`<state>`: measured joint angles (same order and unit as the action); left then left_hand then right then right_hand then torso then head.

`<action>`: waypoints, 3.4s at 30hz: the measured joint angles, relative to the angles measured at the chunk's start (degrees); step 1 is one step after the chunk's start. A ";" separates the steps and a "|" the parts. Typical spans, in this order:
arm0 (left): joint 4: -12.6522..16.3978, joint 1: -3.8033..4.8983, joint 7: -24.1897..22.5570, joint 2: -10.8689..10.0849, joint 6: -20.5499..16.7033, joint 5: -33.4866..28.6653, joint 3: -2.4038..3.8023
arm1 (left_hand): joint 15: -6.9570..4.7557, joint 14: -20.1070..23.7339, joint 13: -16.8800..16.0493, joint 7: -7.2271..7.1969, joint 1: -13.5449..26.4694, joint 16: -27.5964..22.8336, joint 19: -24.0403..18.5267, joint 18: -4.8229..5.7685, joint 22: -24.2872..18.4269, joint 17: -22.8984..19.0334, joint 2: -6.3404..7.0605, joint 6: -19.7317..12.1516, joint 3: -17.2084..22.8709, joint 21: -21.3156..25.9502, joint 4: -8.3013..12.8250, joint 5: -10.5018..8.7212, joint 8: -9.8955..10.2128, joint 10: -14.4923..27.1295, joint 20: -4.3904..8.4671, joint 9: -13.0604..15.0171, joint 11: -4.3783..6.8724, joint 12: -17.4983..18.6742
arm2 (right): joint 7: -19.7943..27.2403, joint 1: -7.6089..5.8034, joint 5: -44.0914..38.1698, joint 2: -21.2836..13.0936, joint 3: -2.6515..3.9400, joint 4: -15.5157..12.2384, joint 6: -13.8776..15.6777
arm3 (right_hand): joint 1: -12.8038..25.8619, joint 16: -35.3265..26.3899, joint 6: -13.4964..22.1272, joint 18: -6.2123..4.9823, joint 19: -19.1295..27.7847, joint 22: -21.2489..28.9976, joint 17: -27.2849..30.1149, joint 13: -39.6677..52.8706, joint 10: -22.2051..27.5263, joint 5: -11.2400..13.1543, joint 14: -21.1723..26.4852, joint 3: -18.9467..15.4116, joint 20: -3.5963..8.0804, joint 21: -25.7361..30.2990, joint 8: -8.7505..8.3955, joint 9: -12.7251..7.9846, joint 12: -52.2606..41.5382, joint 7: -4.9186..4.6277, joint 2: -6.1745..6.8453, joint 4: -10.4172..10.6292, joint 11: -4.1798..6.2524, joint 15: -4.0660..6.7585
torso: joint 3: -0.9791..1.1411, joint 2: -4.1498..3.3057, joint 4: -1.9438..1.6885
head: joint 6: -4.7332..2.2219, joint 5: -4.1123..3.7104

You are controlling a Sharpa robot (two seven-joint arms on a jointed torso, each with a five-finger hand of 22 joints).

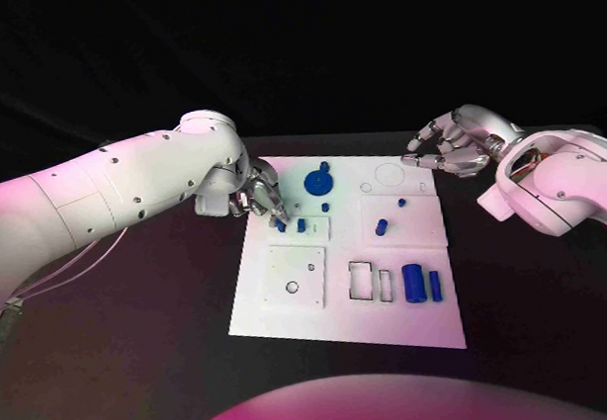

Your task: Assemble the parts on the task board

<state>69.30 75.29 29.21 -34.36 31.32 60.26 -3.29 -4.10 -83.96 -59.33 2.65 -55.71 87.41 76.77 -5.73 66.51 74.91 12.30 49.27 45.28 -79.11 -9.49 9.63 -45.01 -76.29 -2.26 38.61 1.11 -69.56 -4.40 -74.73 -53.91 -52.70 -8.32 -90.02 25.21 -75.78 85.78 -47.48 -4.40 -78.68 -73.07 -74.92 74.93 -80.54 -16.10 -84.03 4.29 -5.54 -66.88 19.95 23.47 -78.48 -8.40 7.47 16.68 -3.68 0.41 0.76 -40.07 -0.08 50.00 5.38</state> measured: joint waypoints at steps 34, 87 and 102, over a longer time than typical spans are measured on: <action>0.51 -0.07 0.10 -0.90 -0.28 -0.31 0.10 | 0.01 0.01 0.26 0.41 1.51 0.00 -0.42 0.00 -0.97 0.00 0.00 0.41 -6.64 0.51 -3.95 -0.31 0.89 0.00 0.00 0.36 0.00 0.55 | 0.01 0.02 0.00 0.02 0.00 0.10 -0.01 | 0.00 0.00 0.00 0.00 0.00 0.02 0.01 -0.02 0.00 0.00 0.00 0.00 0.00 0.00 0.23 0.00 0.00 0.00 0.00 0.00 0.00 0.00 | -0.06 -0.02 -0.01 | 0.00 -0.04; 7.11 -4.50 -34.16 -1.07 -36.30 26.91 -0.65 | 7.38 21.90 44.59 7.99 -26.73 -21.02 -21.90 -4.05 -33.07 -33.19 3.35 -10.23 -15.51 26.37 -1.13 -0.84 14.87 32.23 -6.53 -20.35 -8.47 33.33 | 2.27 0.65 0.06 0.28 -0.01 0.99 2.74 | 0.24 -10.45 1.45 -4.03 8.92 13.28 8.86 -8.52 9.07 -2.77 0.44 1.06 -0.09 20.01 1.33 -0.33 11.51 -0.21 -0.24 -0.10 -0.05 0.03 | -0.03 -0.13 0.12 | -2.49 -2.43; 5.72 -4.61 -33.09 0.44 -31.63 30.23 -0.66 | 7.37 21.08 45.76 7.85 -27.00 -18.69 -21.90 -4.05 -32.35 -32.29 3.08 -8.22 -15.72 25.32 -1.34 -0.84 15.83 30.89 -6.53 -21.52 -8.38 33.80 | 4.82 0.66 1.48 0.48 -0.01 1.12 5.23 | -0.34 -42.38 4.13 -5.35 17.10 28.88 35.25 -34.20 25.10 -4.90 13.78 7.68 -1.94 43.00 4.23 -0.36 35.36 -1.43 1.64 -0.09 -1.55 -1.62 | 0.01 -0.09 0.03 | -2.46 -2.97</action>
<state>75.02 70.68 -3.88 -33.92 -0.31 90.49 -3.94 3.27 -62.88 -13.57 10.50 -82.70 68.72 54.87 -9.78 34.16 42.62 15.38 41.06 29.56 -53.79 -10.83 8.79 -29.18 -45.39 -8.79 17.09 -7.27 -35.76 0.43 -74.07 -52.43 -52.22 -8.32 -88.90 30.43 -76.12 43.40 -43.36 -9.75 -61.57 -44.19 -39.66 40.74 -55.44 -20.99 -70.25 11.98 -7.48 -23.88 24.18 23.11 -43.12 -9.82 9.11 16.59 -5.23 -1.20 0.76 -40.16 -0.05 47.54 2.41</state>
